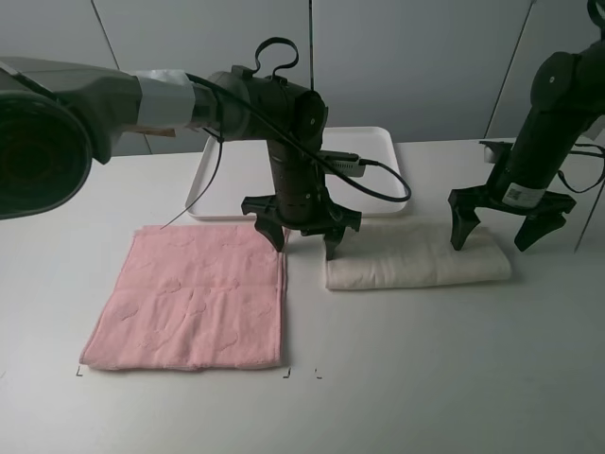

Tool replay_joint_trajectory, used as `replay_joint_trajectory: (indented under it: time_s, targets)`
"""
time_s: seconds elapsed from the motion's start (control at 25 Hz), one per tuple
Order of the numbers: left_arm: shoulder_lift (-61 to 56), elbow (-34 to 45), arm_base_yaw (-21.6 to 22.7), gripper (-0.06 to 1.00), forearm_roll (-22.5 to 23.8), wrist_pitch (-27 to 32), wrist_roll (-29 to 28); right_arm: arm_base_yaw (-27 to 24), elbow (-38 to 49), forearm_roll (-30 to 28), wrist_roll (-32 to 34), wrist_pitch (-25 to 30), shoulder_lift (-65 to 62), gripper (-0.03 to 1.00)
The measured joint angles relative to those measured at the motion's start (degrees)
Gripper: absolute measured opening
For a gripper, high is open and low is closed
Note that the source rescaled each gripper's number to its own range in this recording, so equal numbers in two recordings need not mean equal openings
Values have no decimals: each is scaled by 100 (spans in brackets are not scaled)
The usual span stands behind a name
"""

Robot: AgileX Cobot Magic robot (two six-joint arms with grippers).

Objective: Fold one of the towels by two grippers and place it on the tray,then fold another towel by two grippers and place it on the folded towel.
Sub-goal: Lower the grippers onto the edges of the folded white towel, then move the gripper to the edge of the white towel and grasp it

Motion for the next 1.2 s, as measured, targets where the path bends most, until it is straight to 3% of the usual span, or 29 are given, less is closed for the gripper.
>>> replay_joint_trajectory:
  time_s: [0.32, 0.96, 1.2]
  targets:
    - [0, 0, 0, 93, 0, 0, 14, 219, 0, -476, 281, -205, 24, 100]
    - [0, 0, 0, 93, 0, 14, 96, 219, -23, -486, 26, -201, 31, 100]
    - [0, 0, 0, 93, 0, 18, 130, -23, -150, -370, -92, -83, 31, 100]
